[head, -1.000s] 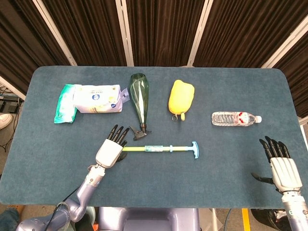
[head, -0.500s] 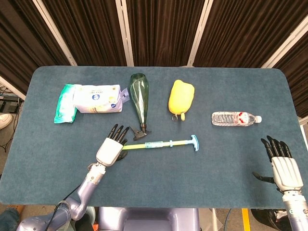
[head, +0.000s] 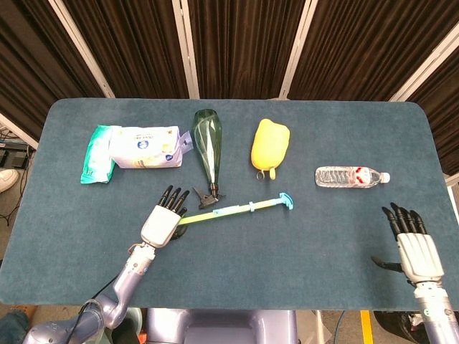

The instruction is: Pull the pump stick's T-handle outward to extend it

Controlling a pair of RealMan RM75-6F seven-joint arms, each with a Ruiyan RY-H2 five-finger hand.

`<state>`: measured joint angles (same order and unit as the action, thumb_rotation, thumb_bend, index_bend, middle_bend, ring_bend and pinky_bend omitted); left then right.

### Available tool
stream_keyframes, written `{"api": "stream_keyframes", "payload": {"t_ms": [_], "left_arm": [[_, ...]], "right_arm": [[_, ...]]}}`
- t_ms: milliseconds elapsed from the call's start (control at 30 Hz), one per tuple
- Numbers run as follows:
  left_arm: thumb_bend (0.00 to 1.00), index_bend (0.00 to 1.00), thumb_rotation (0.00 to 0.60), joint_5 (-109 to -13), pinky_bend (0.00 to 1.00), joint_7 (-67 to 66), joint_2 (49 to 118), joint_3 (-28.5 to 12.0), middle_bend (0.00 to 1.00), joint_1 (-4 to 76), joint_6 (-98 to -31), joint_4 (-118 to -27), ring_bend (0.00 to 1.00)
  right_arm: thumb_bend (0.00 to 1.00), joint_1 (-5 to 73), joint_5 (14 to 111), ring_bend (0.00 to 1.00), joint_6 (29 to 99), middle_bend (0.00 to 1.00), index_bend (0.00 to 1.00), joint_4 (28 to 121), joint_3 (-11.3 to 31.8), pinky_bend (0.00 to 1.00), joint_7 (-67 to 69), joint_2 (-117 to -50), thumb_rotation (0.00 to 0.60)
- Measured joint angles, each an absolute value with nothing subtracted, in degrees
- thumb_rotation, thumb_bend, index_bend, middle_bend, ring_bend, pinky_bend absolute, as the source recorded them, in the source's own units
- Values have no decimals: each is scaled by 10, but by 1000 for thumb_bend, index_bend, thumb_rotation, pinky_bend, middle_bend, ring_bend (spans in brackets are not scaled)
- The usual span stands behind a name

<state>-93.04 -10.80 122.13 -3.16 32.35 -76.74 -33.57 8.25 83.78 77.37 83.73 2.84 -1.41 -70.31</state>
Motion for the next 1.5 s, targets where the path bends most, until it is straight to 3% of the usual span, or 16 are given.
{"api": "stream_keyframes", "payload": {"t_ms": [200,533,1033,1500], "left_arm": [[481,715,600,-938,76,-103,1207,-22,154,327,-772,-366,74],[479,713,600,-942,76,-97,1208,-12,157,338,-758,-364,74],[477,713,600,-948,76,-96,1219,-4,163,344,-763,-350,74],[460,713,600,-955,76,-105,1216,2,176,345,-775,-372,75]], "right_arm": [[283,117,844,0,741,0,292,815,33,0,-81,-766,600],[286,163,875,0,730,0,318,821,39,0,-204,-856,600],[286,206,860,0,735,0,316,886,91,0,-294,-880,600],[289,254,826,0,670,0,317,783,86,0,-269,-963,600]]}}
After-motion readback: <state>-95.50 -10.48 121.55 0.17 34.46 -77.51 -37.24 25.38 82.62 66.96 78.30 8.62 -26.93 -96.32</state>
